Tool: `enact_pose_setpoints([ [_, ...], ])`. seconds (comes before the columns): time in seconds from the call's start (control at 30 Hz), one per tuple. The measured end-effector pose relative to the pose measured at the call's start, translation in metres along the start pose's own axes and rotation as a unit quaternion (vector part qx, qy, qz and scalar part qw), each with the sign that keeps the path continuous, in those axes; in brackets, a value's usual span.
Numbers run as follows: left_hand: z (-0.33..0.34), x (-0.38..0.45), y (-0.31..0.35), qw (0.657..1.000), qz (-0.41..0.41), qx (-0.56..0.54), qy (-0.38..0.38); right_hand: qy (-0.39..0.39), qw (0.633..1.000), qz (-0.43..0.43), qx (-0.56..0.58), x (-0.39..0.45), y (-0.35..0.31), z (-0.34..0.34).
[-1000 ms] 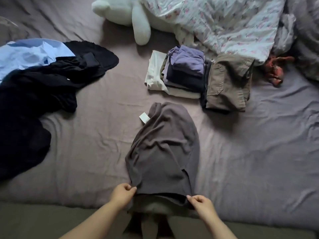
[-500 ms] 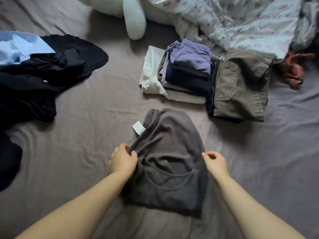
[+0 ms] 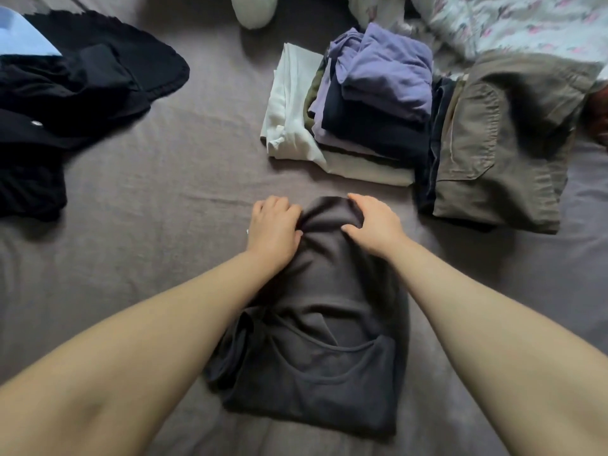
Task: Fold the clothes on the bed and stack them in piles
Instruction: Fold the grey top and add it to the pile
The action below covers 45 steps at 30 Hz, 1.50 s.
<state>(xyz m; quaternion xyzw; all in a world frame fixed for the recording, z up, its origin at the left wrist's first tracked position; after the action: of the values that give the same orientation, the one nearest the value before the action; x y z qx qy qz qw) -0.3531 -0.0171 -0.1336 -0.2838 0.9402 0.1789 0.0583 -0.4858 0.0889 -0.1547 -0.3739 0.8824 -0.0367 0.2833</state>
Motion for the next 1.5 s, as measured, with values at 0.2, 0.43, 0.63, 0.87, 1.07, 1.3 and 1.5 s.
enact_pose_setpoints([
  [0.2, -0.048, -0.087, -0.019, 0.975, 0.143, -0.023, 0.168, 0.107, 0.97, -0.19, -0.103, -0.045, -0.031, -0.025],
  [0.43, -0.033, -0.184, -0.028, 0.975, 0.181, 0.006, 0.127, 0.174, 0.919, -0.321, -0.15, -0.168, -0.023, 0.003],
  [0.63, -0.001, -0.222, 0.007, 0.979, 0.204, 0.008, 0.014, 0.125, 0.939, -0.284, -0.149, -0.226, -0.012, 0.042],
  [0.87, 0.026, -0.222, 0.005, 0.996, 0.063, 0.042, -0.042, 0.049, 0.994, -0.093, -0.043, -0.249, 0.019, 0.087],
  [1.07, 0.05, -0.211, 0.012, 0.994, 0.088, 0.055, -0.04, 0.049, 0.997, -0.039, -0.036, -0.234, 0.034, 0.092],
  [1.3, 0.032, -0.202, -0.036, 0.914, -0.226, -0.338, 0.013, 0.096, 0.968, -0.176, -0.153, -0.218, 0.013, 0.069],
  [1.5, 0.009, -0.182, -0.036, 0.849, -0.238, -0.47, -0.045, 0.079, 0.941, 0.087, 0.317, -0.188, 0.027, 0.029],
])
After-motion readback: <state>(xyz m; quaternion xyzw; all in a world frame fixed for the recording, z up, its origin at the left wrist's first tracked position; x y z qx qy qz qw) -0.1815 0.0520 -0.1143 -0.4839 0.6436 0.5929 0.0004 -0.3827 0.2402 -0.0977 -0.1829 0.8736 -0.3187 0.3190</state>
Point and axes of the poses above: each hand's wrist, its own x-axis towards the middle knuckle, its own z-axis out of the palm, y = z × x, the point moved 8 cm from there along x, towards the middle knuckle, and after that the axes turned 3 degrees about -x, right-handed, at the moved point
